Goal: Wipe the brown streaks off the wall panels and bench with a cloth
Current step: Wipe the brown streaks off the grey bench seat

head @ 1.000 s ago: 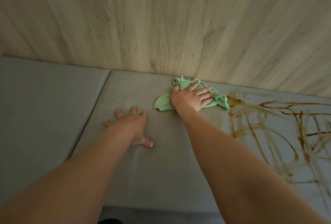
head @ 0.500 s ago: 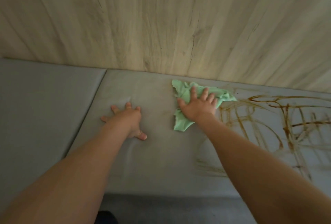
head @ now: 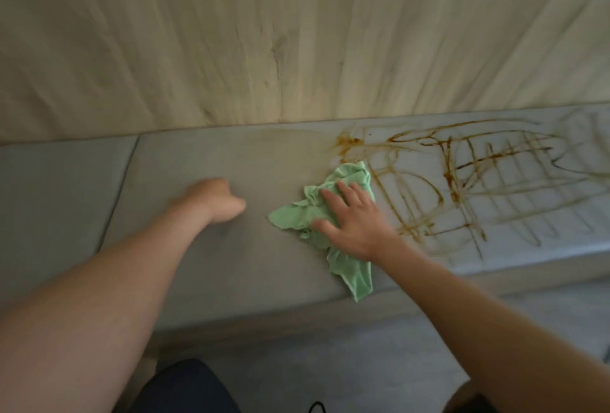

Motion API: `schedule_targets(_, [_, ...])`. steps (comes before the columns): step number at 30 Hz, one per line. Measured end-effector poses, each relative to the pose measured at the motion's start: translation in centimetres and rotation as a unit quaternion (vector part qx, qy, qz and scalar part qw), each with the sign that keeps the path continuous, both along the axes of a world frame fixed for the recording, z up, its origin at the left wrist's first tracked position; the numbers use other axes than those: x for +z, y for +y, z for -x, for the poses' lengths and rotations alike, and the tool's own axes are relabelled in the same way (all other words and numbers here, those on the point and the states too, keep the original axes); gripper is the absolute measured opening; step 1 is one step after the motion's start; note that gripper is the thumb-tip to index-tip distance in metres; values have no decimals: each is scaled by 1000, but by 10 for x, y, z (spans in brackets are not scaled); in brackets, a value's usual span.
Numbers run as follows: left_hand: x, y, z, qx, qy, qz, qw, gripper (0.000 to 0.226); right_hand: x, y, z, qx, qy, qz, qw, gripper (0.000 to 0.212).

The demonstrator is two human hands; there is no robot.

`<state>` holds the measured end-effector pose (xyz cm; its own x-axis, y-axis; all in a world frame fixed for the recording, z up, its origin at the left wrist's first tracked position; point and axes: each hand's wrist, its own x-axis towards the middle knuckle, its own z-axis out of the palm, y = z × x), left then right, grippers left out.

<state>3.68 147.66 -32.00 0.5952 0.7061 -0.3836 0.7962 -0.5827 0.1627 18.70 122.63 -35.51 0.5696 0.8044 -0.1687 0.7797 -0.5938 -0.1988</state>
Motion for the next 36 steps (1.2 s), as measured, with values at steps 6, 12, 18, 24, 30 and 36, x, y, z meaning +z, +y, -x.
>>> schedule_targets(6, [-9, -60, -67, -77, -59, -83, 992, 56, -19, -43, 31, 106, -35, -41, 993, 64])
schedule_targets(12, [-49, -71, -87, -87, -22, -31, 995, 62, -11, -79, -62, -145, -9, 5, 989, 72])
schedule_targets(18, [-57, -68, -89, -83, -24, -31, 996, 64, -18, 16, -75, -170, -29, -28, 985, 88])
schedule_targets(24, [-59, -68, -88, -87, -32, -34, 995, 63, -14, 68, -102, -12, -22, -59, 998, 70])
schedule_targets(30, [-58, -67, -89, -85, -27, -19, 996, 62, -15, 95, -155, -339, -2, -53, 939, 96])
schedule_targets(36, [-61, -67, -90, -84, -17, -13, 996, 62, -13, 158, -146, -227, -17, -28, 973, 89])
